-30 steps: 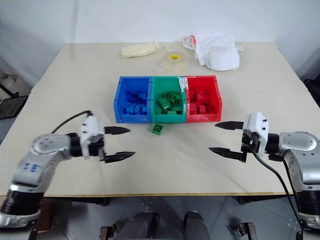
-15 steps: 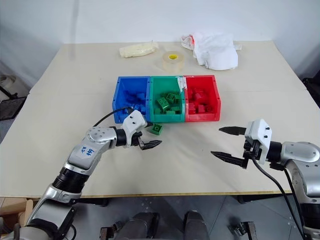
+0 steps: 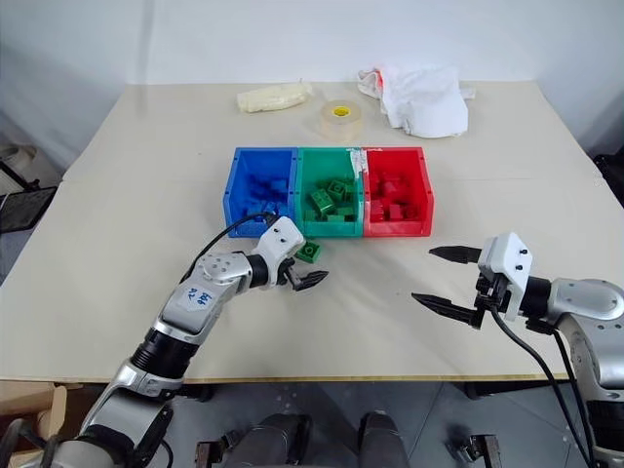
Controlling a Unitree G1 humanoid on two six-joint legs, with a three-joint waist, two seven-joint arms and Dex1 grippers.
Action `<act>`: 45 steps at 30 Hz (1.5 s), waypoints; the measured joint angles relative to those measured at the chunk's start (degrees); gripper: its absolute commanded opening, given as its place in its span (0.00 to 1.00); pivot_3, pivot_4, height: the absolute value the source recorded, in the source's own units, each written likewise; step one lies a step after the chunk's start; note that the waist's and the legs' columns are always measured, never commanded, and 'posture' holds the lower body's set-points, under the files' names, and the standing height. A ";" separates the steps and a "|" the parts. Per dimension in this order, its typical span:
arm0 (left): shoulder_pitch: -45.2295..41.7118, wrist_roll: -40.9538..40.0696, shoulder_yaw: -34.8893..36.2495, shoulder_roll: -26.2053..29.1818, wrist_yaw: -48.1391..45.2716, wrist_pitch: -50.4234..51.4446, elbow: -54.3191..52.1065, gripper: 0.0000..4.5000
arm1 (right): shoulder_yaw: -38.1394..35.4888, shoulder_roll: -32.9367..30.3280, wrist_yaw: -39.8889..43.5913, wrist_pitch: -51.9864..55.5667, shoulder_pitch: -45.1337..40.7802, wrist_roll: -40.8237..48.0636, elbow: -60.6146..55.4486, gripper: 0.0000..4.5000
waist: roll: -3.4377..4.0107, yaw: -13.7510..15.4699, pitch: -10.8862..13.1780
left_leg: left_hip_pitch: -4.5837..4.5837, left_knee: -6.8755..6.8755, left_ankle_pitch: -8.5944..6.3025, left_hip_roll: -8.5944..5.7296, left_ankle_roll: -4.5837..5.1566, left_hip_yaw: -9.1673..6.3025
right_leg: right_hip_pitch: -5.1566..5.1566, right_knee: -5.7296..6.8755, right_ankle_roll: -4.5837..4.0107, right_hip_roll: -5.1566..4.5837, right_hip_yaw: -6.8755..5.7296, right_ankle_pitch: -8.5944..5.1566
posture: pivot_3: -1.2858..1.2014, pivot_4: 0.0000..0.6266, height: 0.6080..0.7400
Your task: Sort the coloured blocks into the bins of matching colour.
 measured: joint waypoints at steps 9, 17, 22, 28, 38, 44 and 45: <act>-0.35 0.81 0.06 -1.81 2.50 -1.28 1.55 0.42 | 0.01 0.00 -0.14 -0.01 -0.09 -0.04 0.01 1.00 | 0.00 -0.13 0.00 | 0.00 -0.01 0.00 0.02 0.00 0.00 | -0.01 0.01 0.00 -0.01 0.01 0.00 | 0.52 0.24 1.00; 1.65 -4.45 3.66 -0.87 -2.24 -0.52 -4.51 0.34 | 0.01 0.00 -0.61 0.00 0.12 -0.05 0.00 1.00 | 0.00 -0.14 0.00 | 0.00 -0.01 0.00 0.03 0.00 0.00 | -0.02 0.00 0.00 -0.03 0.01 0.00 | 0.52 0.24 1.00; 1.22 -6.41 6.41 -2.43 -2.19 -5.05 -8.07 0.34 | -0.21 0.00 -0.77 0.00 0.66 -0.05 -0.01 1.00 | -0.01 0.06 0.00 | 0.00 0.03 0.00 0.01 0.00 -0.01 | 0.02 -0.04 0.01 -0.02 -0.01 0.00 | 0.52 0.24 1.00; -8.44 -4.67 9.63 -6.48 5.39 -13.22 1.46 0.42 | -0.40 0.00 -1.19 0.03 0.77 -0.05 -0.18 1.00 | -0.02 0.27 0.01 | 0.00 0.02 0.00 0.00 0.00 0.03 | 0.03 -0.04 0.02 0.02 -0.03 0.01 | 0.52 0.24 1.00; -16.90 -2.64 10.95 -8.32 7.88 -26.01 24.46 0.99 | -0.41 0.22 -2.15 0.05 0.79 -0.02 -1.26 1.00 | -0.05 -0.16 0.02 | -0.01 -0.02 0.00 0.00 0.00 0.03 | -0.02 0.09 0.02 0.03 -0.04 0.01 | 0.52 0.24 1.00; -8.71 -7.18 11.29 -2.25 -2.92 -27.99 10.69 0.99 | -0.57 0.27 -2.14 0.15 1.15 0.02 -1.97 1.00 | -0.01 -0.85 0.00 | -0.01 -0.10 -0.01 0.08 -0.01 0.06 | -0.08 0.20 0.02 -0.03 0.04 0.01 | 0.52 0.24 1.00; -5.55 -8.89 11.45 -0.35 -5.70 -27.69 6.45 0.99 | -0.69 0.27 -2.07 0.19 1.07 0.04 -1.87 1.00 | 0.00 -1.02 -0.01 | 0.00 -0.10 -0.01 0.11 -0.02 0.04 | -0.08 0.20 0.02 -0.05 0.05 0.01 | 0.52 0.24 1.00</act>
